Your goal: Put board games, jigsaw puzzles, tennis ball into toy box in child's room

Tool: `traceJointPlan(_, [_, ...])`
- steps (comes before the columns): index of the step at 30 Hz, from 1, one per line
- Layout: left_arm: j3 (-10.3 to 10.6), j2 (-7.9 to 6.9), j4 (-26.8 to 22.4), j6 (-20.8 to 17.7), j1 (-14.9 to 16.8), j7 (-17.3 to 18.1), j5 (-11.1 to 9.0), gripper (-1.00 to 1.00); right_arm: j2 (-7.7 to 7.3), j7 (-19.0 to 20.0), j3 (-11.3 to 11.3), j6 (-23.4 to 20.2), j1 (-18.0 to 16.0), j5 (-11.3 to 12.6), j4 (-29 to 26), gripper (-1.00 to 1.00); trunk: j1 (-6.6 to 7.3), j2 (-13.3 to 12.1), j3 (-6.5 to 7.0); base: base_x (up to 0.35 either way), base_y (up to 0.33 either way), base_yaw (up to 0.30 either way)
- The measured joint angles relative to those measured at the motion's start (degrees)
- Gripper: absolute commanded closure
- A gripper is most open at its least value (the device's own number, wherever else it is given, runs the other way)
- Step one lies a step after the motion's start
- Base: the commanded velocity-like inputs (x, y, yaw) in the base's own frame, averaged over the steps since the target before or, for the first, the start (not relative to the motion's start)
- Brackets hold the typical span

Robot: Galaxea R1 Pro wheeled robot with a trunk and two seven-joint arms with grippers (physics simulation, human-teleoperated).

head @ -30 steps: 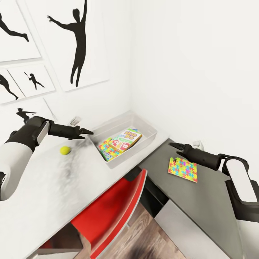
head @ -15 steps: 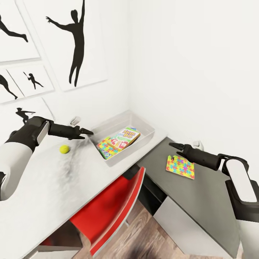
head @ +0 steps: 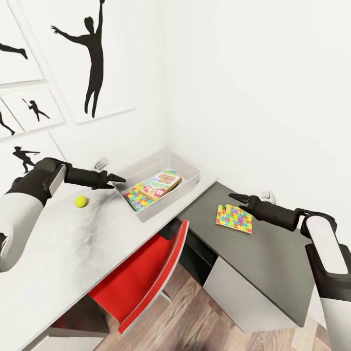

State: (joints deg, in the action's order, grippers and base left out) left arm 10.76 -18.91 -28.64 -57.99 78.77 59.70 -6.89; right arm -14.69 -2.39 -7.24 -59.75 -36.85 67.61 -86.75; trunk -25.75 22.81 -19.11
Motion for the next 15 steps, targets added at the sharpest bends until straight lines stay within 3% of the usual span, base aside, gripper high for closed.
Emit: traceJointPlan(15, [-0.02, -0.08, -0.01, 0.0, 0.0, 0.01, -0.09, -1.0, 0.1, 0.0, 0.04, 0.0, 0.01, -0.03, -0.13, -1.0, 0.0, 0.0, 1.26, -0.001, 0.0, -0.007])
